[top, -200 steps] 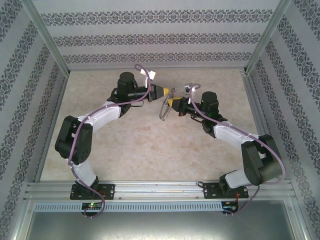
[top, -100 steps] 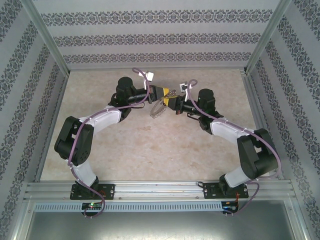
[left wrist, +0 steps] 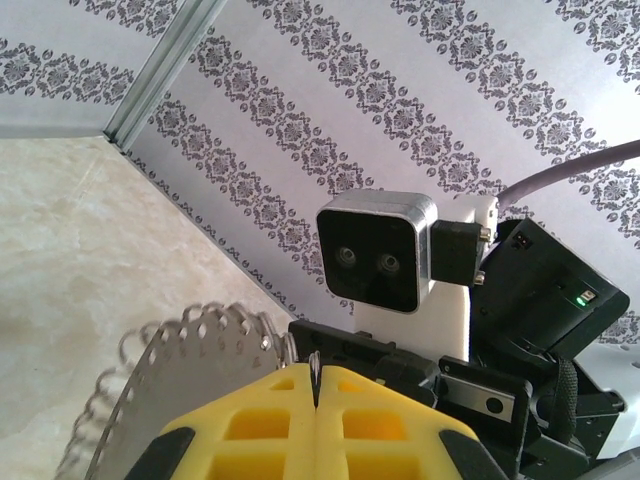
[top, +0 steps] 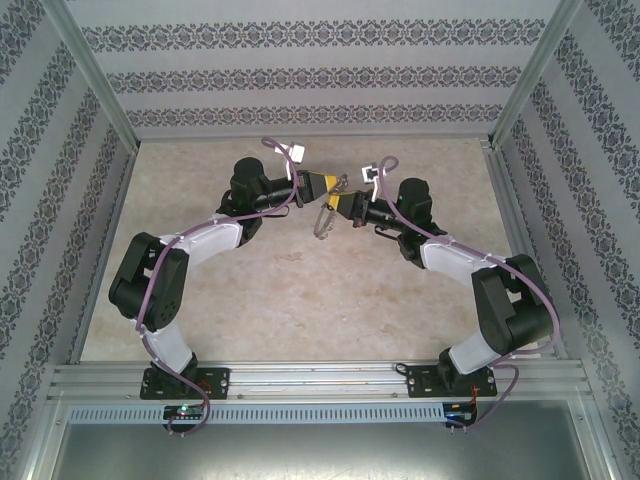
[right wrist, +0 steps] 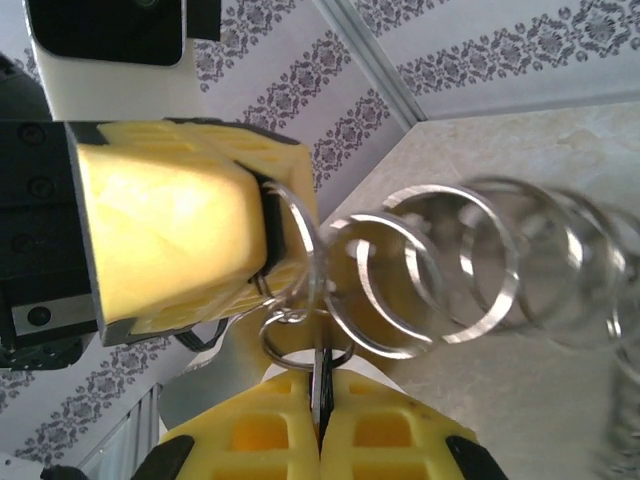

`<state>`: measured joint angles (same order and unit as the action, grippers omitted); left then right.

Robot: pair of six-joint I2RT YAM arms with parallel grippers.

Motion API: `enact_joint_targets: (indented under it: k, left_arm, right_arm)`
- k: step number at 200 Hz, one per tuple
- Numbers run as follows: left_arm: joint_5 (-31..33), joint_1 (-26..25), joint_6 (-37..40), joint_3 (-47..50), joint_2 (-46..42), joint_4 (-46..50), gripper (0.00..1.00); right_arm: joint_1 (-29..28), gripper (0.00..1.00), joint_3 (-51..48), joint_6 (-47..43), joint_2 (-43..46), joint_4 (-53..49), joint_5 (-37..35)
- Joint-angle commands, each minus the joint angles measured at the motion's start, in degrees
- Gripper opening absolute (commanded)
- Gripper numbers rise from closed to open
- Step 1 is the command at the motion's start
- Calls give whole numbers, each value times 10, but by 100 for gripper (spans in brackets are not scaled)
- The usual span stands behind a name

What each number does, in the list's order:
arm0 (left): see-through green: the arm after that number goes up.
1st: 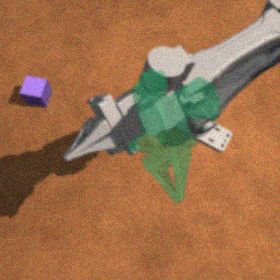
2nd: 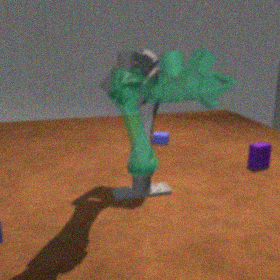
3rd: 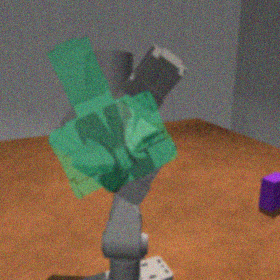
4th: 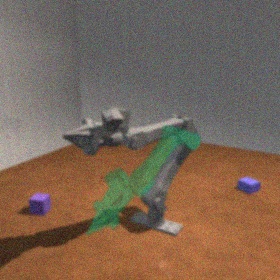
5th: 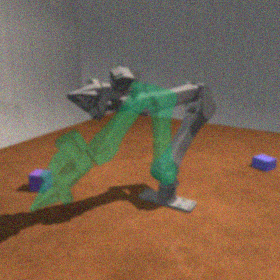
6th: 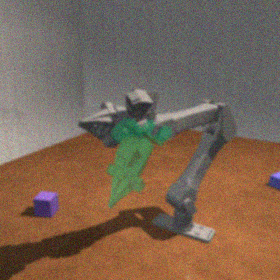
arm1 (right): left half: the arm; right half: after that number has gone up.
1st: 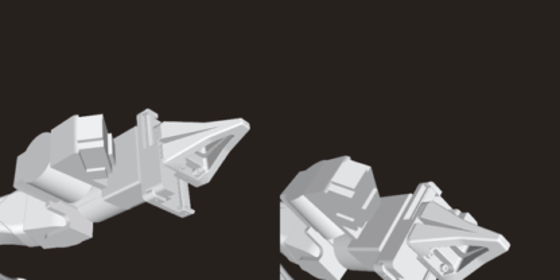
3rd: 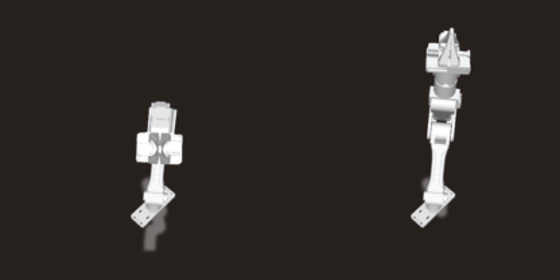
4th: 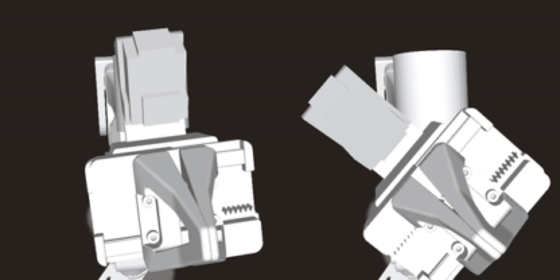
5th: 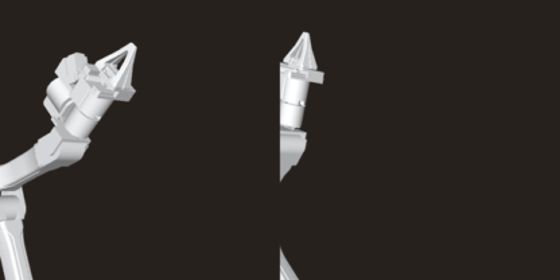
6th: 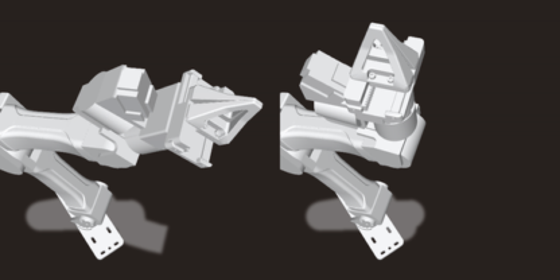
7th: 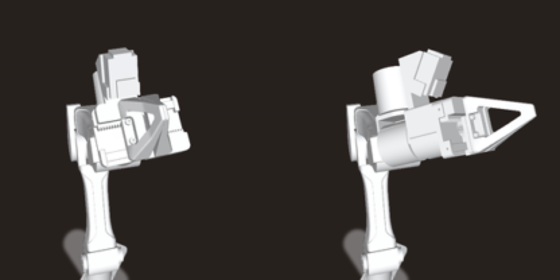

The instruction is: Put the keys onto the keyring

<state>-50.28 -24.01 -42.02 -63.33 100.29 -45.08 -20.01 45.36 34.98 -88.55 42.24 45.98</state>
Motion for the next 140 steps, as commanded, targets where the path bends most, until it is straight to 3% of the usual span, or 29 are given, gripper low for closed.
enact_joint_targets:
  k: [1, 16, 44, 93, 140]
  left_arm:
    - [5, -8, -10, -4, -9, -58, 0]
    - [9, -8, -10, -5, -8, -58, 0]
    - [13, -8, -5, -7, -10, -52, 0]
    - [25, -8, -1, -1, -11, -53, 0]
    - [27, -8, -3, -2, -10, -54, 0]
  right_arm:
    - [6, 15, -7, -21, 16, -22, 16]
    - [29, 34, -39, -9, 40, -8, 12]
    - [72, 47, -81, 11, 96, -7, 11]
    - [78, 50, -60, 17, 160, -51, -24]
    - [62, 48, 0, 68, 129, -21, -19]
